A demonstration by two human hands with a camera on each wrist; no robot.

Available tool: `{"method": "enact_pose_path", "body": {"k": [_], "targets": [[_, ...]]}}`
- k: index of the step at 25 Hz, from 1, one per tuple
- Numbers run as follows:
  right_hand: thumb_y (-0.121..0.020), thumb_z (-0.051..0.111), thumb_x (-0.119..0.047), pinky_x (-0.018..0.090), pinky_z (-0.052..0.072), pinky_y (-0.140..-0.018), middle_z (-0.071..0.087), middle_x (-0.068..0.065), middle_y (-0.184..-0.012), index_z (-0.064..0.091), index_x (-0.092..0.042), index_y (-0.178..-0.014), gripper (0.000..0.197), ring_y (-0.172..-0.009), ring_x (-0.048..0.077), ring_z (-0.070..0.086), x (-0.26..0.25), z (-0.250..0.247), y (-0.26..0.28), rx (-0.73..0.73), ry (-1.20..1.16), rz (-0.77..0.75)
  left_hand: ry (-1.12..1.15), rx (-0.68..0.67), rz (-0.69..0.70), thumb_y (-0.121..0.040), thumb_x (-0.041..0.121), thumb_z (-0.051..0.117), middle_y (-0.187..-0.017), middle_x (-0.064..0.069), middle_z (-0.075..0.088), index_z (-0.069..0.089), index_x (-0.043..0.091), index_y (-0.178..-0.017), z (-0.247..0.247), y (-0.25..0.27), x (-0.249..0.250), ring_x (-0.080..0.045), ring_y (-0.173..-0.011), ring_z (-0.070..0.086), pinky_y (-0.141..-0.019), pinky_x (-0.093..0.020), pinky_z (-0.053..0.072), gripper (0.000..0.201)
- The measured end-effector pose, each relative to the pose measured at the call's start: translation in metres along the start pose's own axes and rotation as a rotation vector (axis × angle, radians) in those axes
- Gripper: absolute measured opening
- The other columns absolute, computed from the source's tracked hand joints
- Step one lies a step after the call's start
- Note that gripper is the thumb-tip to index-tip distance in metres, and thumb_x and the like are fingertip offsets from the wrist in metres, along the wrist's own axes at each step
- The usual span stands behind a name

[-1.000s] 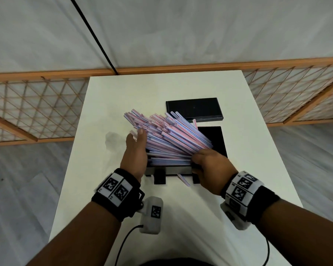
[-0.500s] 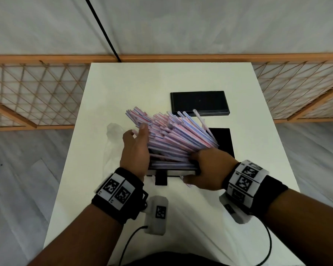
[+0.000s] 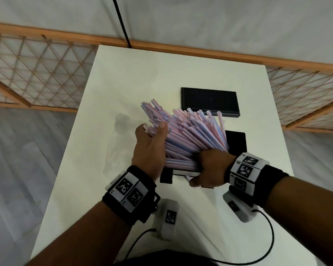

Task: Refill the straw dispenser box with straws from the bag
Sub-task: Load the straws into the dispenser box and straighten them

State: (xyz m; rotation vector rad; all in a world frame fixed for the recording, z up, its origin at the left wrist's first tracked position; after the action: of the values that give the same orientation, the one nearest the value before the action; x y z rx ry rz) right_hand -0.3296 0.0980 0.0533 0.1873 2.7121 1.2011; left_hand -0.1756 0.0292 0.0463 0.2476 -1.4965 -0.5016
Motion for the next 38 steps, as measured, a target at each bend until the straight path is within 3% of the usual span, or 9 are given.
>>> {"method": "enact_pose_path", "body": {"k": [3,6,9,12,18,22,27,32,38], "targets": [[-0.061,0.069,-0.065,0.029,0.054,-0.073,0.071,-0.002,-0.084,0.071,-0.024,-0.087,0.048,-0.080,0.019,0.065,-0.002,-0.005,-0.005,-0.060,-0.032,0.009,0.015,-0.001,0.049,-0.088,0.055,0.058,-0.102,0.001,0.069,0.047,0.016,-0.122,0.002,0.001,0.003,-0.014,-0.091,0.071,-0.083,-0.043,0.060,0.053],[-0.062,0.075,-0.064,0.031,0.052,-0.086,0.070,-0.005,-0.100,0.065,-0.028,-0.111,0.062,-0.095,0.019,0.065,-0.007,-0.008,-0.007,-0.114,-0.065,0.007,-0.022,0.016,0.075,-0.096,0.048,0.058,-0.100,0.008,0.066,0.047,0.016,-0.121,0.002,-0.001,0.002,-0.006,-0.090,0.068,-0.084,-0.037,0.055,0.042],[-0.068,0.080,-0.055,0.027,0.042,-0.097,0.061,-0.006,-0.129,0.043,-0.031,-0.141,0.085,-0.119,0.020,0.056,-0.009,-0.010,-0.006,-0.168,-0.076,0.000,-0.040,0.006,0.072,-0.087,0.056,0.056,-0.105,0.008,0.068,0.046,0.019,-0.123,0.003,0.001,0.004,-0.013,-0.098,0.069,-0.092,-0.045,0.056,0.053],[-0.066,0.083,-0.050,0.030,0.041,-0.106,0.054,-0.007,-0.141,0.031,-0.033,-0.149,0.100,-0.127,0.018,0.051,-0.013,-0.014,-0.004,-0.184,-0.120,-0.003,0.001,0.002,0.063,-0.084,0.055,0.059,-0.106,0.008,0.069,0.046,0.024,-0.119,0.002,0.001,0.003,-0.015,-0.099,0.070,-0.095,-0.049,0.056,0.049],[-0.067,0.088,-0.039,0.030,0.051,-0.094,0.049,-0.005,-0.145,0.025,-0.029,-0.154,0.108,-0.112,0.016,0.061,-0.026,-0.016,-0.010,-0.216,-0.293,-0.024,0.052,-0.014,0.072,-0.079,0.054,0.064,-0.110,0.007,0.068,0.045,0.020,-0.125,0.002,0.006,0.007,-0.014,-0.102,0.070,-0.094,-0.048,0.058,0.061],[-0.067,0.088,-0.039,0.025,0.040,-0.102,0.048,-0.009,-0.146,0.032,-0.029,-0.150,0.101,-0.131,0.015,0.048,-0.030,-0.015,-0.015,-0.209,-0.268,-0.062,0.032,-0.018,0.101,-0.080,0.051,0.065,-0.110,0.011,0.068,0.043,0.014,-0.128,0.003,0.006,0.009,-0.011,-0.103,0.069,-0.096,-0.047,0.056,0.065],[-0.064,0.089,-0.037,0.033,0.042,-0.108,0.053,-0.003,-0.142,0.040,-0.021,-0.145,0.096,-0.127,0.018,0.052,-0.032,-0.018,-0.021,-0.088,-0.241,-0.132,0.014,-0.021,0.104,-0.070,0.065,0.068,-0.117,0.000,0.068,0.040,0.010,-0.134,0.004,0.002,0.008,-0.016,-0.106,0.069,-0.097,-0.049,0.055,0.088],[-0.060,0.091,-0.033,0.032,0.052,-0.097,0.072,-0.007,-0.110,0.063,-0.025,-0.117,0.064,-0.100,0.010,0.067,-0.038,-0.025,-0.021,0.016,-0.405,-0.262,-0.012,0.048,0.149,-0.066,0.069,0.069,-0.118,0.003,0.070,0.039,0.013,-0.137,-0.002,0.000,0.009,-0.016,-0.106,0.071,-0.096,-0.050,0.055,0.095],[-0.058,0.087,-0.058,0.022,0.053,-0.085,0.073,-0.015,-0.091,0.069,-0.031,-0.096,0.050,-0.086,-0.004,0.066,-0.027,-0.031,-0.007,0.137,-0.503,-0.262,0.006,0.156,0.301,-0.071,0.056,0.077,-0.137,0.004,0.058,0.036,0.021,-0.143,-0.011,-0.002,0.030,-0.014,-0.112,0.068,-0.094,-0.040,0.058,0.090]]}}
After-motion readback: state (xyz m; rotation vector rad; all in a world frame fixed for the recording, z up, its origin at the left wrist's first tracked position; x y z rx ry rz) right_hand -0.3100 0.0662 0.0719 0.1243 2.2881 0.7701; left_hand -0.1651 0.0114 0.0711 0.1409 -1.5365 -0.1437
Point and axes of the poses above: each hand's wrist, its own y-axis away from the middle knuckle, its own z-axis out of the palm, x = y × z, the point moved 4 cm from there along -y, towards the middle knuckle
